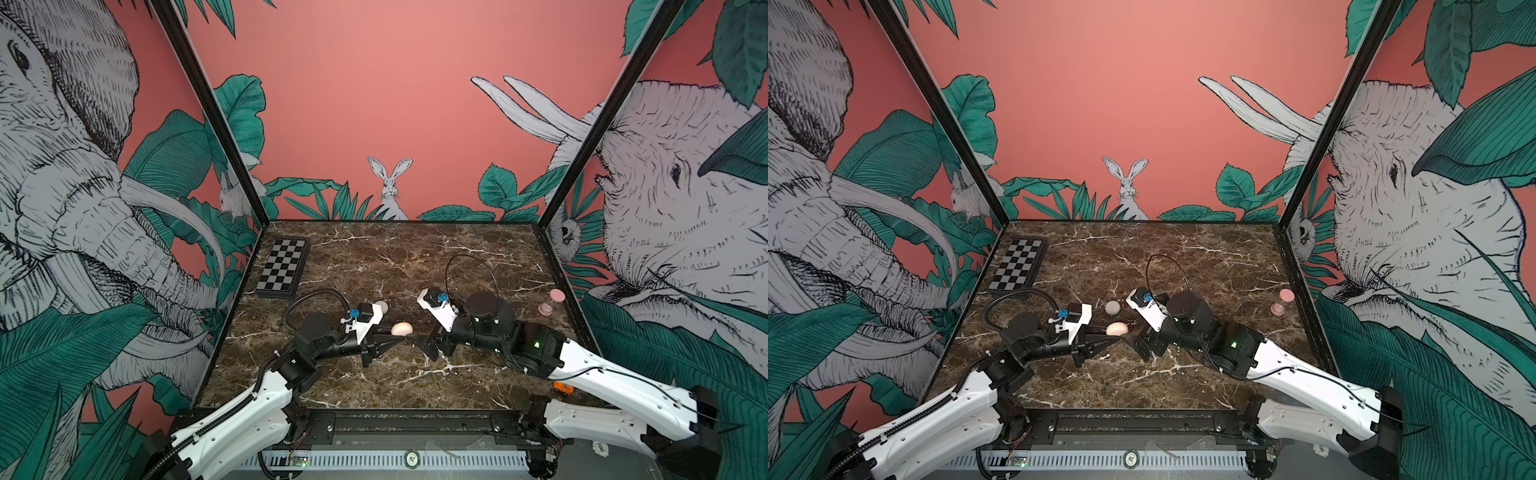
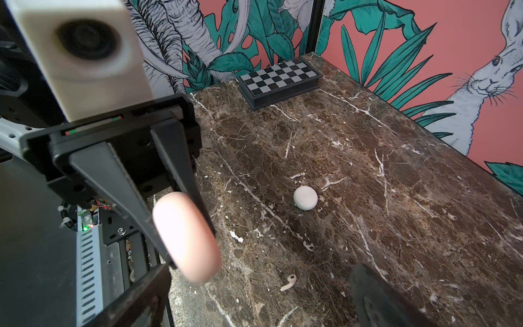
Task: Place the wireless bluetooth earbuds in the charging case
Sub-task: 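Pull the right gripper away from the case lid while left gripper holds the case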
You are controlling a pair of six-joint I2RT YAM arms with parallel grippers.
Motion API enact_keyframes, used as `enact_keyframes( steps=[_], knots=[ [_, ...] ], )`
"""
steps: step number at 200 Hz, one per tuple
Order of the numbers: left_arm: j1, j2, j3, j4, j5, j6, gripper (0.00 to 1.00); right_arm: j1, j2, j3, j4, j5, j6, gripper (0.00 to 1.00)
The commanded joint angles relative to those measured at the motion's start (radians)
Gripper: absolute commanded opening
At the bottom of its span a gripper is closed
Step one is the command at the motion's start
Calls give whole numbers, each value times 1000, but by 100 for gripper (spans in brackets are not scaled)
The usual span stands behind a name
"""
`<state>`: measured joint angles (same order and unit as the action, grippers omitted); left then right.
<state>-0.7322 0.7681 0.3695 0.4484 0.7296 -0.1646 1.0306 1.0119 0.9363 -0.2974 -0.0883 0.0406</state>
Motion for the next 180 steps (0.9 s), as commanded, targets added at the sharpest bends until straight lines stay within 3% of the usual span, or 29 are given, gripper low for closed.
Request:
enact_keyframes(
  steps=[1,180],
  knots=[
    [-4,1,-6,41,45,8,0,12,5,32,15,32,-17,98],
    [-18,0,0,15,94,35,0,12,-34,38,7,162,-5,98]
  ],
)
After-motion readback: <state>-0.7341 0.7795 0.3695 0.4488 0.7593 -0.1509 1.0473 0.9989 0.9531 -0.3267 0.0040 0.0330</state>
